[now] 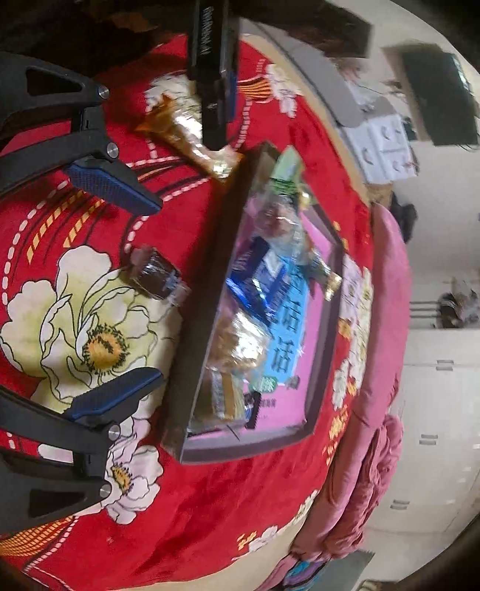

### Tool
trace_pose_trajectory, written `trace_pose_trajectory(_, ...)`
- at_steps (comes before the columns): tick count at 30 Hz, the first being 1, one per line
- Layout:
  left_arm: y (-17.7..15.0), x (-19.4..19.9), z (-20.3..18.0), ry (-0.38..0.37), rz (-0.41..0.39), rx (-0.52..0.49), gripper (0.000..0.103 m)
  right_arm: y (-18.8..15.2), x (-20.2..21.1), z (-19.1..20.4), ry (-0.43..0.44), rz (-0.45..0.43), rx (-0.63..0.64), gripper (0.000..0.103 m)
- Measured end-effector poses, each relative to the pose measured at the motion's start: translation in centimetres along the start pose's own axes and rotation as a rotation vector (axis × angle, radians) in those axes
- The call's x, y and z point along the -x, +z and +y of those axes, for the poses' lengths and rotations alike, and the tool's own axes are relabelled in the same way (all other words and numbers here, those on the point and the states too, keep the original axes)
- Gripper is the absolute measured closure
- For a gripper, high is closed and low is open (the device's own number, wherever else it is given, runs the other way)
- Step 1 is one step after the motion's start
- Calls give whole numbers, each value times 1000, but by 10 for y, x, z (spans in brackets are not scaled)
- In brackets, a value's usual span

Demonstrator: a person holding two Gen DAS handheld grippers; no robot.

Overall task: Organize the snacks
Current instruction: 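Lift both tools and move toward the orange bread bag and dark chocolate, then grasp the orange bread bag with the left tool while the right tool grasps the dark chocolate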

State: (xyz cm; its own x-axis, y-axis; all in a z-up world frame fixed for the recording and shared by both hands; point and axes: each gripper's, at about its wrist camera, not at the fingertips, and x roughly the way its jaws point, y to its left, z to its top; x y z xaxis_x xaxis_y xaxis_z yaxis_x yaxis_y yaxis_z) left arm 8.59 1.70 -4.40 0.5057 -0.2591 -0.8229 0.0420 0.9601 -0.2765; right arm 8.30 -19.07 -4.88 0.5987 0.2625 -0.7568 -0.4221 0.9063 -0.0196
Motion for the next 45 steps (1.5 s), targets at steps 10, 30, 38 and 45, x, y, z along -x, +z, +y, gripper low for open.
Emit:
trace_pose_trajectory(10,-4,-13,-6,18,58,-23,26,1,-22,0,-1,45,49,31)
trace_pose_trajectory(30,-4,-30,-21,133,82,-78,50,3,-18,-14,160,37,-126,67)
trace_pose_trajectory(38,-3,-19,-17,44,66,-58,62,9,0,-13,186,-45,-144,67)
trace_pose_trajectory(45,1,6,-18,-7,-26,-45,63,12,10,-9,191,-86,-126,67)
